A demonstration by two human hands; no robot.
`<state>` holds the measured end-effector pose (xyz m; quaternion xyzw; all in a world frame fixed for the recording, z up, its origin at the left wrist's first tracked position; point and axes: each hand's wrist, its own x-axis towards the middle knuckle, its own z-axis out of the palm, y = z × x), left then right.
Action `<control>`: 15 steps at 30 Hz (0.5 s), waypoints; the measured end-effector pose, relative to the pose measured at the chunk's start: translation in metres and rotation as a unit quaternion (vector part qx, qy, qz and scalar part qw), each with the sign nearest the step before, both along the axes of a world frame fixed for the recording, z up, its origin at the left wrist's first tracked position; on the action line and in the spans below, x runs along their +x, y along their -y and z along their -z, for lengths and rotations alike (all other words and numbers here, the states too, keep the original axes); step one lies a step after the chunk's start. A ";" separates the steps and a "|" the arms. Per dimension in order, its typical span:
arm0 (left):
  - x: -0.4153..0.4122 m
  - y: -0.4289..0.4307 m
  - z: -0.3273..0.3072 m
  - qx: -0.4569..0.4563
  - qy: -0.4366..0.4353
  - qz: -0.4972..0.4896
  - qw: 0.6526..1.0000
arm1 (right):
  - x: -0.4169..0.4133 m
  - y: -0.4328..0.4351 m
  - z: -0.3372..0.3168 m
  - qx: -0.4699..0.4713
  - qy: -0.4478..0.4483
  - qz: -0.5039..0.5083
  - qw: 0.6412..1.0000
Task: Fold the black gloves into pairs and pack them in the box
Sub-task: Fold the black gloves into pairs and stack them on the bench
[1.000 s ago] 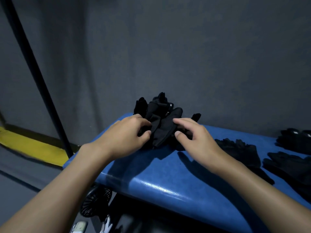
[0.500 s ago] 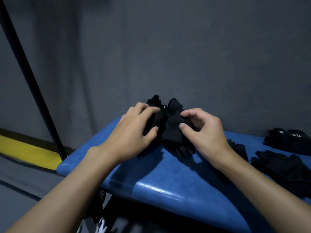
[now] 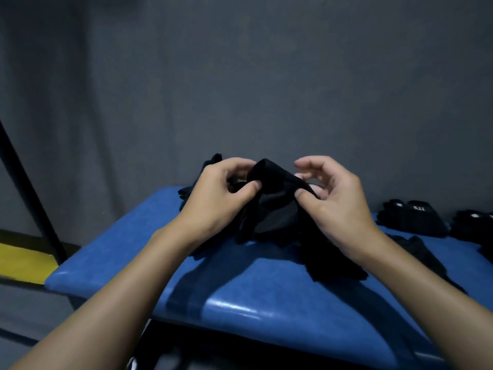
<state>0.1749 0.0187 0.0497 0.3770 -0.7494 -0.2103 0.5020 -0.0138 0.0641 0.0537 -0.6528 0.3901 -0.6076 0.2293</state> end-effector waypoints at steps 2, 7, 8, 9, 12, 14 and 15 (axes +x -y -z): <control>-0.012 -0.003 -0.004 -0.005 -0.037 0.014 0.999 | -0.014 -0.002 0.000 0.002 -0.012 0.026 1.000; -0.046 -0.009 -0.010 -0.014 -0.084 0.048 0.995 | -0.051 -0.009 0.006 0.026 -0.075 0.096 0.992; -0.052 -0.008 -0.009 -0.016 -0.086 0.055 0.995 | -0.058 -0.009 0.009 0.025 -0.090 0.120 0.988; -0.059 -0.008 -0.009 -0.018 -0.089 0.065 0.994 | -0.063 -0.010 0.010 0.027 -0.098 0.135 0.986; -0.075 -0.008 -0.006 -0.030 -0.087 0.088 0.992 | -0.080 -0.012 0.014 0.062 -0.093 0.142 0.983; -0.084 -0.008 -0.003 -0.034 -0.084 0.096 0.991 | -0.089 -0.014 0.017 0.089 -0.087 0.130 0.984; -0.089 -0.007 -0.002 -0.034 -0.082 0.101 0.991 | -0.092 -0.017 0.018 0.101 -0.075 0.118 0.985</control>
